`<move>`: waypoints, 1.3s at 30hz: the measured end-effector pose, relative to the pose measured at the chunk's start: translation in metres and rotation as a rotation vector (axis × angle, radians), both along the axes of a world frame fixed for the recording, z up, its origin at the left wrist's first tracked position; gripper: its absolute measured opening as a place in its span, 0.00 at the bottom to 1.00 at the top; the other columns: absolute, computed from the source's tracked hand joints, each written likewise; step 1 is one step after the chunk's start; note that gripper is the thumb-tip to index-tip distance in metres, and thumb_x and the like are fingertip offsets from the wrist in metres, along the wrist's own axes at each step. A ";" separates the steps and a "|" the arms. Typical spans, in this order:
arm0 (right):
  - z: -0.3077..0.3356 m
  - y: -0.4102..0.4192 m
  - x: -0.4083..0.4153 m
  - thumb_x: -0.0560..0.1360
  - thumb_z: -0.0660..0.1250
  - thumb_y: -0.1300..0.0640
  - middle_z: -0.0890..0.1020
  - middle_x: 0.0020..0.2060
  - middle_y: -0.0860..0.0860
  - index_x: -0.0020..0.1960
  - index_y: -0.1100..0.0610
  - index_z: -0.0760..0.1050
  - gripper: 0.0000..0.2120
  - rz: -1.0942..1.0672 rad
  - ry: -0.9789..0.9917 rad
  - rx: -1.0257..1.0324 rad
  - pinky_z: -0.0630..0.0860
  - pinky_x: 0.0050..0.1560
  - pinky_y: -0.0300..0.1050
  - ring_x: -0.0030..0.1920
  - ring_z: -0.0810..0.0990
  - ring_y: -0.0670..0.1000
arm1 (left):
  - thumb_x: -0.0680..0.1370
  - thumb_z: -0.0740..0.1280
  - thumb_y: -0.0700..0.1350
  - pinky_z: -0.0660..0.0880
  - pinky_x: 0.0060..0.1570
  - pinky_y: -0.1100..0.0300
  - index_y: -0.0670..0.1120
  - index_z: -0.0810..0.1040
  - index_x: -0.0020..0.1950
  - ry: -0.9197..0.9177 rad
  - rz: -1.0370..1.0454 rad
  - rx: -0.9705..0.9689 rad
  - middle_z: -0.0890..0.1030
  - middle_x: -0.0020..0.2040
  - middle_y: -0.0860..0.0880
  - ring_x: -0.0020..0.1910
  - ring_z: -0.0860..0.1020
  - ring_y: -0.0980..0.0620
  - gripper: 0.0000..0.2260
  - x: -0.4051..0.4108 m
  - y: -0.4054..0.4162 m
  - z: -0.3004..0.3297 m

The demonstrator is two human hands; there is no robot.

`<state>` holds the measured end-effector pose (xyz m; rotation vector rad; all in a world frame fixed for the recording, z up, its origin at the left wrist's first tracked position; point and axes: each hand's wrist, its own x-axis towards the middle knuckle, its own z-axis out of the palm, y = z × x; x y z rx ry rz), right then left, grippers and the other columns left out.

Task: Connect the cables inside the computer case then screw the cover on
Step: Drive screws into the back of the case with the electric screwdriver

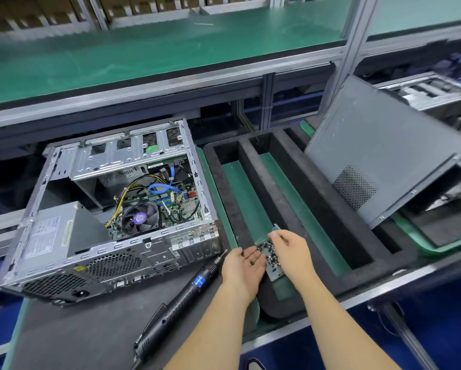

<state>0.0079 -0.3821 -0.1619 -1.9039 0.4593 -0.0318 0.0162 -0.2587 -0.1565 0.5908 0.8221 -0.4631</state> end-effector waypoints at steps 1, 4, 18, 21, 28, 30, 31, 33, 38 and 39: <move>-0.003 -0.002 0.000 0.81 0.64 0.54 0.80 0.31 0.48 0.45 0.55 0.82 0.11 -0.044 0.023 -0.032 0.74 0.37 0.40 0.31 0.74 0.47 | 0.85 0.55 0.44 0.75 0.45 0.52 0.34 0.76 0.48 -0.007 -0.021 0.034 0.77 0.41 0.40 0.43 0.77 0.42 0.16 -0.001 0.000 -0.001; -0.014 -0.006 -0.006 0.80 0.62 0.57 0.80 0.34 0.58 0.42 0.64 0.78 0.13 -0.110 0.097 -0.111 0.73 0.38 0.47 0.34 0.73 0.53 | 0.81 0.57 0.37 0.73 0.35 0.58 0.36 0.76 0.45 -0.039 -0.078 0.163 0.77 0.34 0.43 0.34 0.75 0.46 0.10 -0.002 0.004 0.000; -0.046 0.000 -0.009 0.80 0.61 0.61 0.83 0.51 0.55 0.54 0.57 0.78 0.08 0.194 0.521 -0.657 0.76 0.43 0.46 0.50 0.82 0.57 | 0.77 0.57 0.50 0.64 0.36 0.55 0.51 0.67 0.40 -0.936 -1.047 1.847 0.73 0.35 0.54 0.37 0.73 0.48 0.07 -0.029 0.013 -0.027; -0.050 0.009 -0.001 0.79 0.60 0.67 0.83 0.54 0.55 0.55 0.58 0.77 0.10 0.269 0.563 -0.776 0.78 0.46 0.49 0.54 0.83 0.57 | 0.78 0.57 0.51 0.62 0.37 0.55 0.51 0.68 0.41 -0.881 -1.039 1.837 0.67 0.33 0.55 0.34 0.68 0.50 0.08 -0.023 0.012 -0.027; -0.065 0.010 0.010 0.80 0.59 0.66 0.83 0.53 0.54 0.56 0.58 0.78 0.11 0.297 0.580 -0.856 0.75 0.42 0.47 0.53 0.83 0.56 | 0.77 0.57 0.51 0.62 0.36 0.55 0.51 0.67 0.40 -0.882 -1.011 1.836 0.68 0.34 0.55 0.35 0.66 0.50 0.07 -0.022 0.010 -0.029; -0.067 0.009 0.012 0.80 0.59 0.66 0.83 0.53 0.54 0.56 0.58 0.77 0.11 0.295 0.584 -0.876 0.75 0.42 0.47 0.54 0.83 0.56 | 0.77 0.57 0.51 0.61 0.36 0.55 0.52 0.66 0.40 -0.892 -1.022 1.824 0.69 0.35 0.55 0.35 0.66 0.50 0.07 -0.021 0.010 -0.028; -0.067 0.009 0.013 0.80 0.58 0.66 0.83 0.53 0.54 0.56 0.58 0.77 0.11 0.300 0.581 -0.888 0.74 0.42 0.46 0.54 0.83 0.56 | 0.78 0.56 0.51 0.61 0.36 0.54 0.52 0.65 0.40 -0.901 -1.032 1.813 0.71 0.36 0.54 0.35 0.66 0.50 0.07 -0.020 0.010 -0.028; -0.067 0.011 0.013 0.80 0.59 0.67 0.82 0.53 0.54 0.56 0.58 0.77 0.11 0.320 0.574 -0.905 0.73 0.41 0.46 0.54 0.82 0.56 | 0.78 0.55 0.51 0.60 0.37 0.54 0.51 0.65 0.41 -0.914 -1.048 1.792 0.76 0.39 0.52 0.36 0.66 0.49 0.07 -0.020 0.010 -0.028; -0.067 0.012 0.010 0.80 0.59 0.65 0.82 0.52 0.53 0.55 0.57 0.77 0.10 0.350 0.539 -0.917 0.73 0.39 0.44 0.51 0.83 0.55 | 0.77 0.57 0.49 0.62 0.36 0.55 0.50 0.66 0.40 -0.981 -0.981 1.792 0.76 0.37 0.50 0.35 0.69 0.48 0.07 -0.023 0.014 -0.030; -0.067 0.012 0.011 0.80 0.59 0.66 0.83 0.52 0.53 0.55 0.58 0.77 0.10 0.353 0.537 -0.911 0.73 0.39 0.45 0.51 0.83 0.55 | 0.77 0.57 0.48 0.62 0.36 0.55 0.50 0.66 0.40 -0.987 -0.974 1.791 0.76 0.37 0.50 0.35 0.68 0.48 0.07 -0.023 0.015 -0.030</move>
